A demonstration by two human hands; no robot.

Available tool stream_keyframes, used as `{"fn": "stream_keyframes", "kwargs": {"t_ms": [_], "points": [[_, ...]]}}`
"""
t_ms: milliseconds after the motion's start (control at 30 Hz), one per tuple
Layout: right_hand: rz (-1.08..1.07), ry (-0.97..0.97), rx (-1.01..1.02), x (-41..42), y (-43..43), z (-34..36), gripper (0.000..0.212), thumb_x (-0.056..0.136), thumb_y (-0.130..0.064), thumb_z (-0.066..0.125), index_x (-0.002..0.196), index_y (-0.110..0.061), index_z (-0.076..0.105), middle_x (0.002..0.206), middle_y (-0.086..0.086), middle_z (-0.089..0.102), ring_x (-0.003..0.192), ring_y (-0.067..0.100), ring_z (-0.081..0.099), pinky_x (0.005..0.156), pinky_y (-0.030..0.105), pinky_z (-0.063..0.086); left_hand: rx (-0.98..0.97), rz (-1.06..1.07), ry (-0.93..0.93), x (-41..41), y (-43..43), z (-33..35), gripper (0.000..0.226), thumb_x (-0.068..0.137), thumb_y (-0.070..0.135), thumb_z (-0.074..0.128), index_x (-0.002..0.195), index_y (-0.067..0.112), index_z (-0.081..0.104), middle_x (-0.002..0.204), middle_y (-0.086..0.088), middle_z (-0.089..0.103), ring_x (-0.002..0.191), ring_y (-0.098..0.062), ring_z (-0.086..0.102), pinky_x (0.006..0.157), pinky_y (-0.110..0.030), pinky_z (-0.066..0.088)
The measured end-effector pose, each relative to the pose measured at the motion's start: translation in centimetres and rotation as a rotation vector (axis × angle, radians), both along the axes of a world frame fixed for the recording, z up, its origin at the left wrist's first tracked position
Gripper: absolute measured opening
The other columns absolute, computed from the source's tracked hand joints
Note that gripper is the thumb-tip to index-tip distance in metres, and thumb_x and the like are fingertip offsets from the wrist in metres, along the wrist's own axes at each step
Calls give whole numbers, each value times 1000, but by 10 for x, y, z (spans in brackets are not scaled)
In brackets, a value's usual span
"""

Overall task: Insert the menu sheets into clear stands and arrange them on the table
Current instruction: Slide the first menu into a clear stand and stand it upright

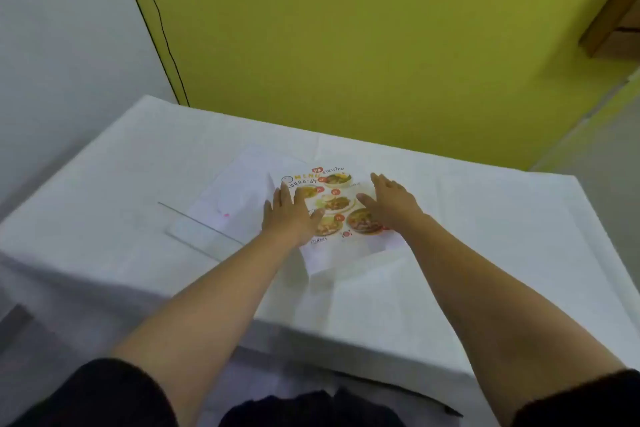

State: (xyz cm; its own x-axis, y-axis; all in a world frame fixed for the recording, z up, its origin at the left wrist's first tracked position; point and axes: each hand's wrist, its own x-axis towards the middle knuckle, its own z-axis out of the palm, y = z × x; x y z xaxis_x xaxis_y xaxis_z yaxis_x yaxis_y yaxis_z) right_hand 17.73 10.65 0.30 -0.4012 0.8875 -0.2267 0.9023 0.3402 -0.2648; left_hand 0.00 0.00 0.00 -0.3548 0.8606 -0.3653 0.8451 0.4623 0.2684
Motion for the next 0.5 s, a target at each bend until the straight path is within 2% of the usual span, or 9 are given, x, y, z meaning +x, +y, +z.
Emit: {"fn": "stream_keyframes", "kwargs": {"t_ms": [133, 233, 300, 367, 500], "points": [[-6, -25, -59, 4, -3, -7, 71, 98, -54, 39, 157, -20, 17, 164, 7, 20, 149, 31, 24, 116, 46, 25, -44, 58, 40, 5, -7, -13, 82, 99, 60, 28, 160, 11, 2, 166, -16, -6, 154, -31, 0, 123, -46, 10], [-39, -5, -108, 4, -2, -15, 71, 96, -57, 41, 156, -26, 20, 162, 8, 24, 144, 34, 33, 112, 48, 31, 0, 131, 64, 7, -8, -14, 85, 96, 63, 34, 159, 10, 10, 159, -16, 20, 145, -33, 24, 113, -44, 30], [-70, 19, -138, 2, -1, -16, 70, 95, -59, 41, 155, -29, 22, 157, 11, 31, 137, 36, 42, 107, 47, 37, 19, 146, 59, 8, -6, -10, 86, 95, 61, 40, 158, 10, 13, 152, -16, 30, 139, -32, 31, 108, -42, 35], [-105, 45, -162, 1, -1, -16, 68, 94, -60, 42, 154, -31, 24, 147, 14, 39, 128, 37, 49, 102, 47, 43, 9, 197, -29, 9, -3, -6, 86, 94, 57, 48, 158, 10, 12, 148, -17, 34, 136, -33, 36, 105, -42, 38], [-167, 78, -154, 1, 0, -16, 73, 91, -64, 47, 152, -28, 27, 138, 16, 43, 122, 38, 54, 96, 46, 47, 18, 442, -372, 8, 5, 1, 77, 92, 40, 62, 151, 12, 23, 140, -17, 40, 124, -34, 52, 91, -37, 47]]}}
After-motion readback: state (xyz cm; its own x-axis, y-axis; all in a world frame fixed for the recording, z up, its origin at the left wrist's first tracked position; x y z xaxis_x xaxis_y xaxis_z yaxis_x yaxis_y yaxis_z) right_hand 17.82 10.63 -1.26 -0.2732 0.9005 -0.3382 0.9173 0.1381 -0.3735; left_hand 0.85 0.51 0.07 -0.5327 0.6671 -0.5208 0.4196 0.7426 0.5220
